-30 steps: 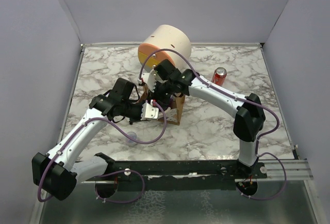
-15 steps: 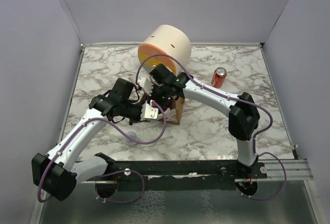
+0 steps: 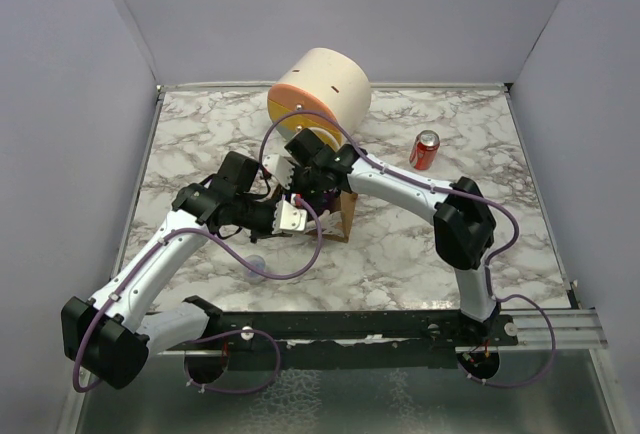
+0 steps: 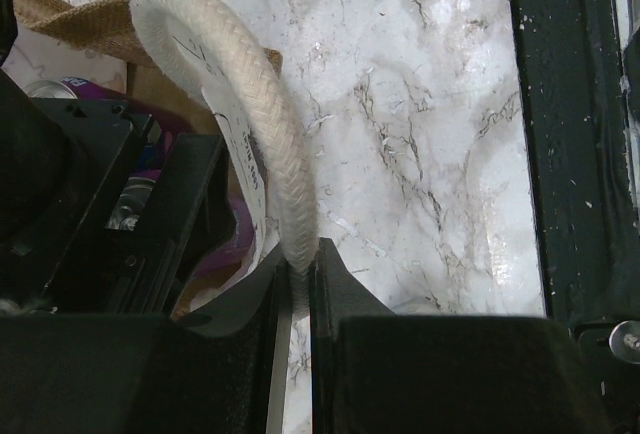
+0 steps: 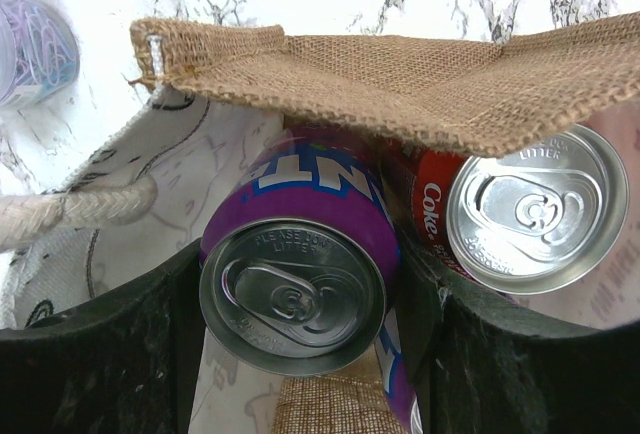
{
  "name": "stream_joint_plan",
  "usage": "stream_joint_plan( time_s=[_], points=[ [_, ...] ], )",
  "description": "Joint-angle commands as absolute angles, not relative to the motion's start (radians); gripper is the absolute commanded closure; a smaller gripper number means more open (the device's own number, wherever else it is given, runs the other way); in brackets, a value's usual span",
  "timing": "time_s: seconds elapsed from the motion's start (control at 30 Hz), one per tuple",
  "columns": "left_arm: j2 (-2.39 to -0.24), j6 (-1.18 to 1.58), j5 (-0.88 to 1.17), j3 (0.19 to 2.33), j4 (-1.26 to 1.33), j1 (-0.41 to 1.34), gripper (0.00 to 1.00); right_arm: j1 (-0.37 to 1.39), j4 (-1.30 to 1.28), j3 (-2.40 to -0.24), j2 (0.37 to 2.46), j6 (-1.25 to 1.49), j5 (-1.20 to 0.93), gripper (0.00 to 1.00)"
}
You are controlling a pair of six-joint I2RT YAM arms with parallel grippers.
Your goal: Place the beverage into the canvas bag
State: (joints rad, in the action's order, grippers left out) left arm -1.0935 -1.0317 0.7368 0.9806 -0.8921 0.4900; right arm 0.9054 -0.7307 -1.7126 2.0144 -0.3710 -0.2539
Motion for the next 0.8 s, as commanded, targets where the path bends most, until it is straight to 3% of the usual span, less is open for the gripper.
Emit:
stream_joint_plan(
  time_s=[0.0, 0.77],
  points=[
    [-1.072, -1.047, 0.795, 1.009, -0.922, 0.484, 1.00, 0.917, -0.694, -1.732, 2.038, -0.379, -0.260, 0.78],
    [-1.066, -1.027, 0.814, 1.048, -0.929, 0.480, 1.00, 0.920, -0.745, -1.755, 2.084, -0.416, -0.344, 0.55]
  ],
)
